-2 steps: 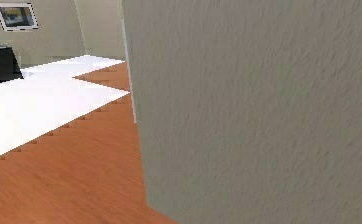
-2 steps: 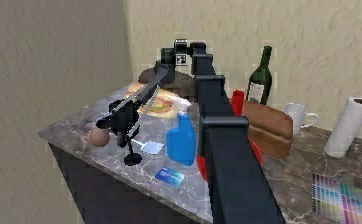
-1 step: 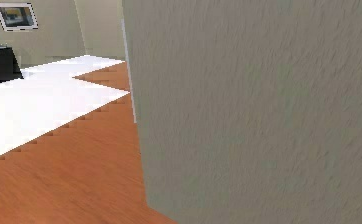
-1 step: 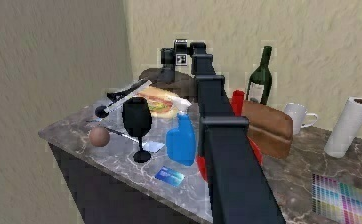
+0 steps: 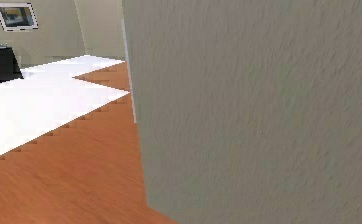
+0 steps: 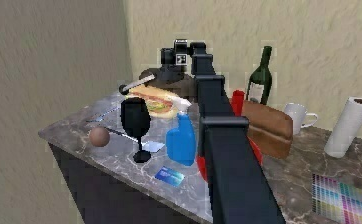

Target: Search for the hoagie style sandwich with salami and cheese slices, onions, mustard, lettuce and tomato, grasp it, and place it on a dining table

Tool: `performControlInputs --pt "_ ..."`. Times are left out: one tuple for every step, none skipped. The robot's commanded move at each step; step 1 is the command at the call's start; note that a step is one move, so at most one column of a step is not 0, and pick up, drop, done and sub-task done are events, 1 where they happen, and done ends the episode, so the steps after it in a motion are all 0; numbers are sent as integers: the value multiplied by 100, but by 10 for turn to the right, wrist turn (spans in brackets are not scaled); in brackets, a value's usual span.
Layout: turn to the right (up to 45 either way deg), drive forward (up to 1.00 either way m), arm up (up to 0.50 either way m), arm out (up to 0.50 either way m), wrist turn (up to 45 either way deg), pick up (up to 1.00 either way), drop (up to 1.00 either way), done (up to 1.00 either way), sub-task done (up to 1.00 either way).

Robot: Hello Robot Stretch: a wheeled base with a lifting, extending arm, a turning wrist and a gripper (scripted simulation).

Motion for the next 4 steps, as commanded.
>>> performControlInputs --pt "0 0 0 0 330 0 0 0 0" --pt "0 0 -10 0 0 0 0 0 0" --pt "0 0 0 0 0 100 0 0 0" --pt "0 0 10 0 0 0 0 0 0"
